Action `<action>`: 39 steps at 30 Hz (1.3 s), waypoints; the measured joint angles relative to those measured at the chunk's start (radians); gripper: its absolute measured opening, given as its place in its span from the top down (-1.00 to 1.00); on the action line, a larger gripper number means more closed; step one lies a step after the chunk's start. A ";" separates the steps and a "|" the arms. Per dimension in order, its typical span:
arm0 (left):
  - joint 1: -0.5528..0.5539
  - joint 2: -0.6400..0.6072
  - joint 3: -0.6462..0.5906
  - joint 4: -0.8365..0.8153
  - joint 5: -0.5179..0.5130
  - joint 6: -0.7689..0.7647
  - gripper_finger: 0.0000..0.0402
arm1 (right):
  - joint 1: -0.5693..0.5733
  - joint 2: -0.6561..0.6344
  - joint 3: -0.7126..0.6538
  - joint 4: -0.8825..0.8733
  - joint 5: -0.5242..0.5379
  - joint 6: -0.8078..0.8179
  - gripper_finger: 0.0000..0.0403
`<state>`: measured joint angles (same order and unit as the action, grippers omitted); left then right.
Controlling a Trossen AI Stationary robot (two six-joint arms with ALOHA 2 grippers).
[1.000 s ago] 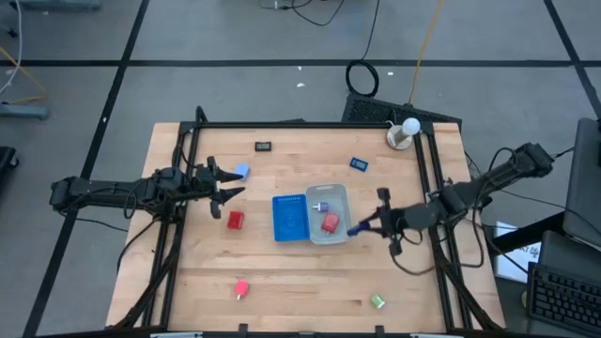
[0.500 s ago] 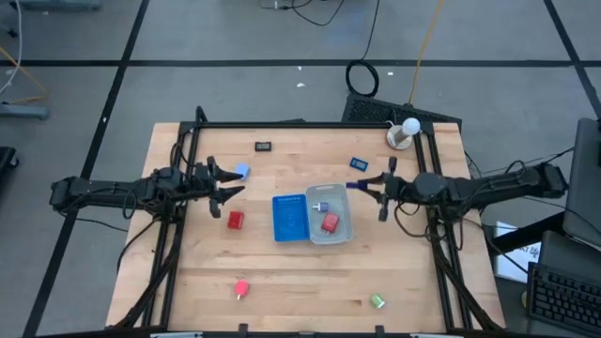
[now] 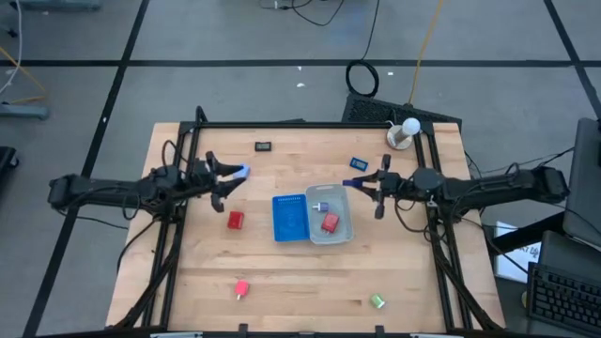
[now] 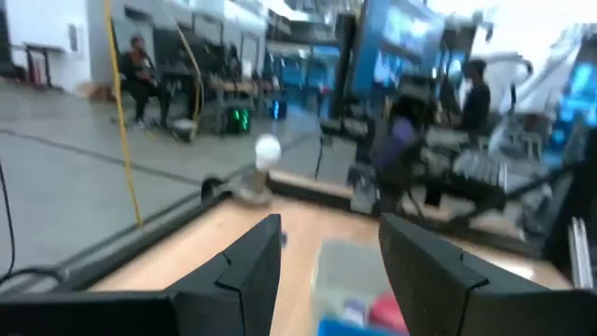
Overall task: Pick & Place Office items
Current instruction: Put the dark blue digital timer into the blue bin
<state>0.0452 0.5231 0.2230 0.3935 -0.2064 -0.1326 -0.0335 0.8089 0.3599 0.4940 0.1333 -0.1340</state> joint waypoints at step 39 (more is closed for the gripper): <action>-0.053 1.037 0.605 0.278 0.153 0.319 0.08 | -0.010 0.386 0.087 0.264 -0.140 0.129 0.67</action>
<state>-0.0082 1.5604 0.8279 0.6714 -0.0534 0.1865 -0.0434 1.1952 0.4469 0.7579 -0.0069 -0.0048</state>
